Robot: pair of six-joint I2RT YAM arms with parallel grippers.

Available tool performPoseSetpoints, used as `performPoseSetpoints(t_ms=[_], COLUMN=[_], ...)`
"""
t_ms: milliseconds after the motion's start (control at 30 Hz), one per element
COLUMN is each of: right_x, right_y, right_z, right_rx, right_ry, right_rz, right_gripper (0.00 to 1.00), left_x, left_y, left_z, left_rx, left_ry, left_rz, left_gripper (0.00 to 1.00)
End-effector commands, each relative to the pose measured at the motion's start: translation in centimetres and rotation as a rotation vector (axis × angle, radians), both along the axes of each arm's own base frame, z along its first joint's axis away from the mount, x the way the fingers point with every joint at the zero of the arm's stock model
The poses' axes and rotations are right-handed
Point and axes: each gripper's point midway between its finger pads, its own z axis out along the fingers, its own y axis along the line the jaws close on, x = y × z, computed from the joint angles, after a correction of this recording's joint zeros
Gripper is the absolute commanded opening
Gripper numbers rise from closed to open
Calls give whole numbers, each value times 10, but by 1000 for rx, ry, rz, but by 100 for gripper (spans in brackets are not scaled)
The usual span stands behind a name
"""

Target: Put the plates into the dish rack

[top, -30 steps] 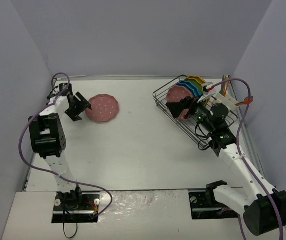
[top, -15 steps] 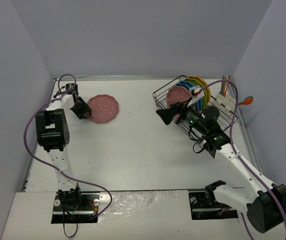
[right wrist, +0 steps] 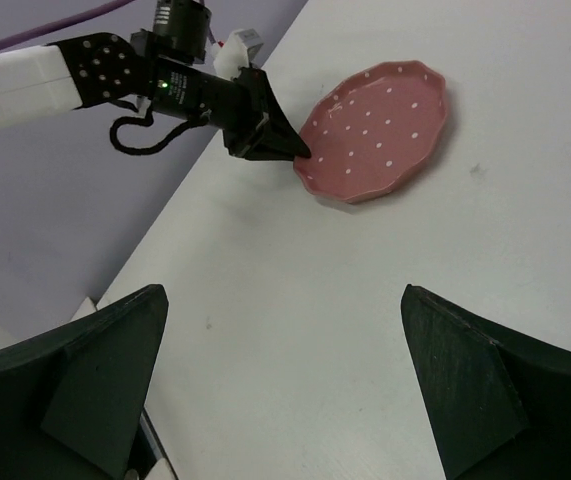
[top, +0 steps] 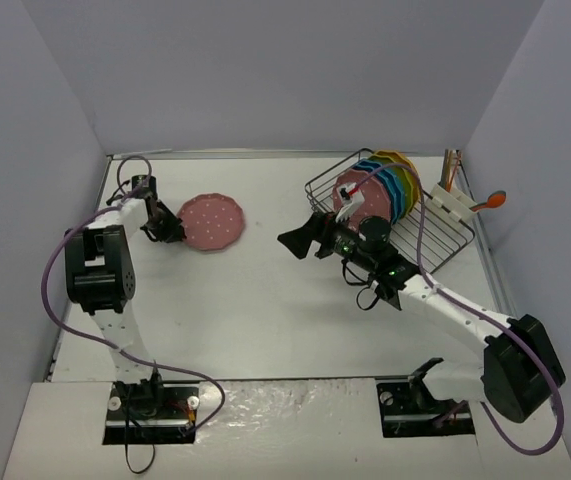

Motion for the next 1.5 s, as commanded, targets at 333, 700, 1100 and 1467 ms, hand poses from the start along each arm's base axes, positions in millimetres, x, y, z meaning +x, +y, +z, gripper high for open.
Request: performPoseSetpoints(t_ms=[333,700,1100,1467], right_x=[13,12,21,26], right_y=[72,104,110,114], right_z=[-60,-130,-158,-166], right_rx=[331,323,331,355], right_ry=[326,492,535,560], right_rz=[-97,-129,-196,-202], right_gripper=[100,100,95,87], left_x=[-61,-84,-107,-126], left_y=[-68,-91,-97,-112], left_z=[87,97,89,81], left_rx=[-255,-351,-389,-444], left_ry=[-228,-264,-259,-237], left_rz=[-24,-22,-26,-69], left_gripper=[0,0,0,0])
